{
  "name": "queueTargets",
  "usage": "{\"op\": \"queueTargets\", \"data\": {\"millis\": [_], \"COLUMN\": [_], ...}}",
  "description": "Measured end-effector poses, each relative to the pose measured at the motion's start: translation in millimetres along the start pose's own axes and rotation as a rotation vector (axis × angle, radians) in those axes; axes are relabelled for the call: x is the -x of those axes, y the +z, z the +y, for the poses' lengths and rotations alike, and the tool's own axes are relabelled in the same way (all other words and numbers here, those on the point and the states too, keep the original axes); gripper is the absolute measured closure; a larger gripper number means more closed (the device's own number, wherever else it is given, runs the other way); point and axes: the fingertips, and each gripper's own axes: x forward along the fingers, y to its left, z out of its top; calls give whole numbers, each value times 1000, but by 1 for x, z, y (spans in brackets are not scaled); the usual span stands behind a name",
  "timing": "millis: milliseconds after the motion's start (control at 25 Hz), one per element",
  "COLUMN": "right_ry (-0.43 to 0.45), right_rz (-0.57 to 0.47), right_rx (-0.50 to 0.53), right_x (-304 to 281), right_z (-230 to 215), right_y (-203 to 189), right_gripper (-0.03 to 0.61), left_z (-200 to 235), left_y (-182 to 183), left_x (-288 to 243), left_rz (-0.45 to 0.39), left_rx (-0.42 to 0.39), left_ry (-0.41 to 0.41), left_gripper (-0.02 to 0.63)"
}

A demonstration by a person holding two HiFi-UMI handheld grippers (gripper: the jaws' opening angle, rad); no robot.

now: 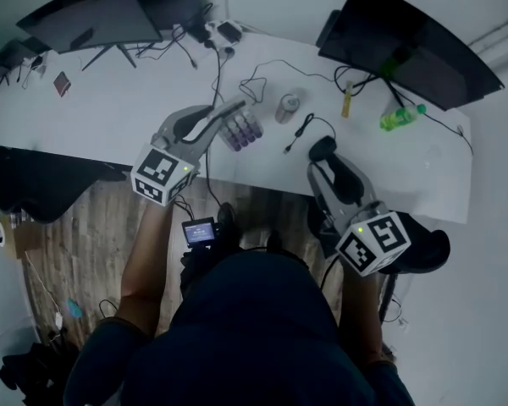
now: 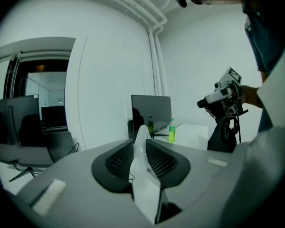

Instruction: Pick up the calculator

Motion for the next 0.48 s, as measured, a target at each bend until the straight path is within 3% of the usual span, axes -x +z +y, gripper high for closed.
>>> {"op": "queueTargets", "data": {"millis": [320,480], "right_ry": [-13,-16], "right_rz": [-19,-29], "right_rx": [16,30], "right_x": [0,0], "right_z": [-7,-7], "right_y": [13,17], "right_gripper": [431,431], "left_z": [22,25], "left_y": [41,47], "left_x": [41,60], "left_rz": [-125,-133], "left_rx": [-55,-53], "left_ry": [125,167], "left_gripper": [535,535]}}
